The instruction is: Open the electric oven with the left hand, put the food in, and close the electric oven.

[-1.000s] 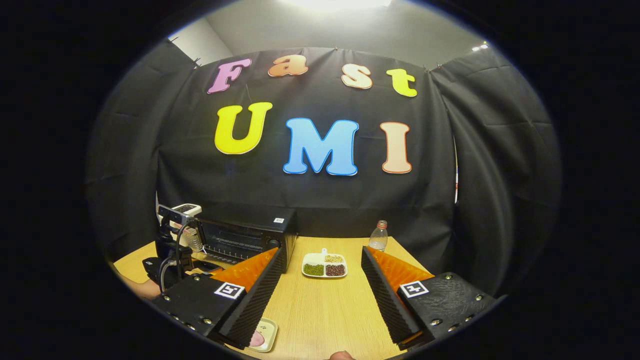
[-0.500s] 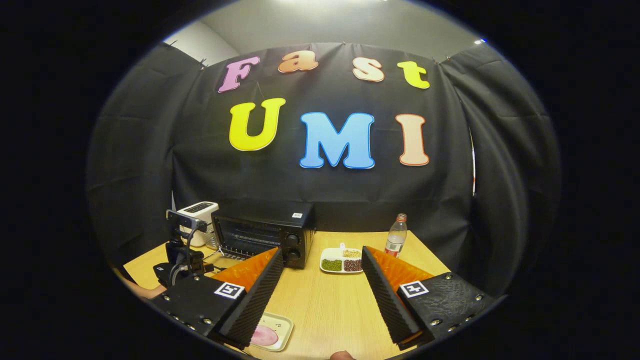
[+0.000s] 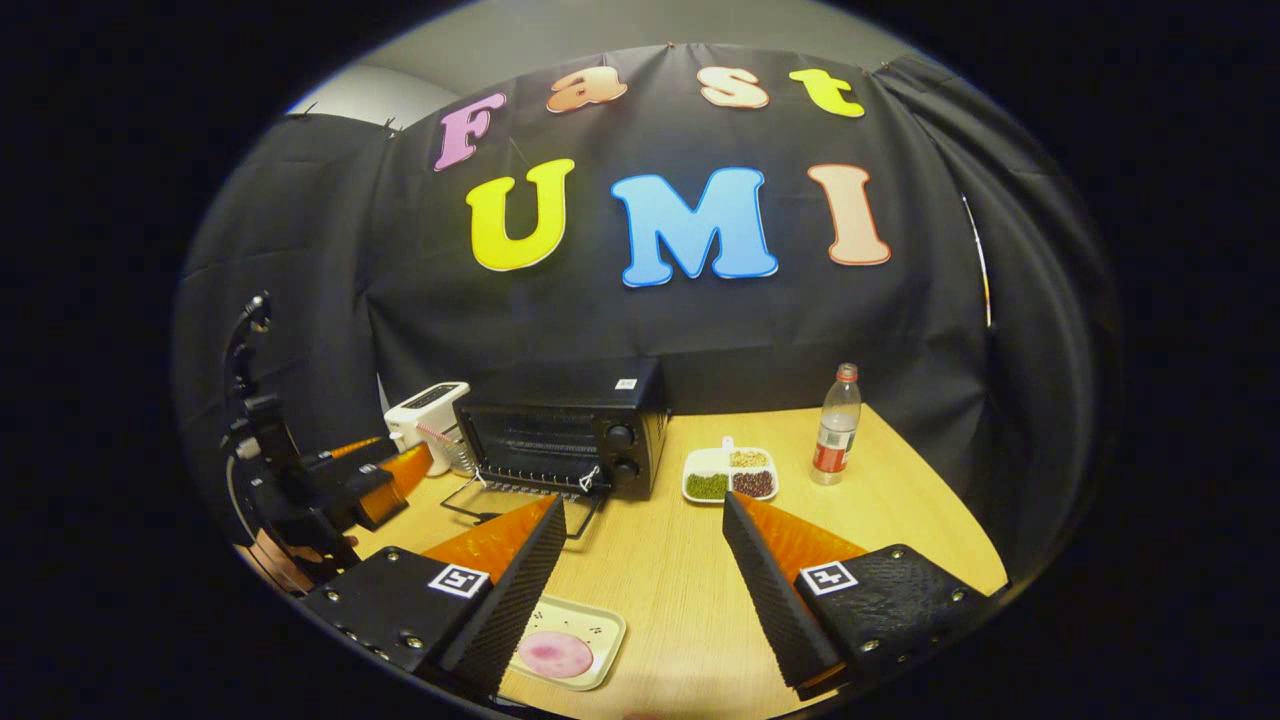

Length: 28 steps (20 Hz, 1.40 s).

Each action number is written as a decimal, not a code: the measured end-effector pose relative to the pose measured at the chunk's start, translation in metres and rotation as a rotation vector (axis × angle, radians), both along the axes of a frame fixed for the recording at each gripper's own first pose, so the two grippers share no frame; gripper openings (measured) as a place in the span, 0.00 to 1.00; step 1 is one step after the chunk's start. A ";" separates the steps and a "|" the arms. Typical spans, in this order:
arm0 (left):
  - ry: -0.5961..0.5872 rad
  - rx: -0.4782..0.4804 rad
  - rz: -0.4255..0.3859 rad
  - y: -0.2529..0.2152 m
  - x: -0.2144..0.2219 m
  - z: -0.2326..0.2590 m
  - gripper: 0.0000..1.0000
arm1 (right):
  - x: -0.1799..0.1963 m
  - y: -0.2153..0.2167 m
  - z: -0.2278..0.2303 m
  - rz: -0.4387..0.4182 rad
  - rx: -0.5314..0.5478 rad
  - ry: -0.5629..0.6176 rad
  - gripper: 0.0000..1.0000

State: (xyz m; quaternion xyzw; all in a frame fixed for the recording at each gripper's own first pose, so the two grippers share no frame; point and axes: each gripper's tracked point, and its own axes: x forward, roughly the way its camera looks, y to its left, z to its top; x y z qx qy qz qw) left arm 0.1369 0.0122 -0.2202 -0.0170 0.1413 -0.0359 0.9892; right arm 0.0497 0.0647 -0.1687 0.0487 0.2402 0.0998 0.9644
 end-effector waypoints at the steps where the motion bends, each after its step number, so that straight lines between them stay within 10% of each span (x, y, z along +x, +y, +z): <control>1: -0.022 0.009 0.007 0.007 -0.004 0.013 0.94 | -0.002 0.003 -0.007 0.013 0.017 0.025 0.97; 13: -0.130 0.042 0.080 0.043 -0.045 0.085 1.00 | -0.043 0.044 -0.104 0.125 0.275 0.514 1.00; 25: -0.119 0.034 0.111 0.061 -0.070 0.083 1.00 | -0.072 0.050 -0.190 0.159 0.267 0.899 1.00; 26: -0.116 0.035 0.116 0.063 -0.072 0.081 1.00 | -0.074 0.050 -0.197 0.155 0.263 0.925 0.78; 28: -0.109 0.036 0.120 0.065 -0.074 0.078 1.00 | -0.080 0.050 -0.204 0.156 0.269 0.989 0.84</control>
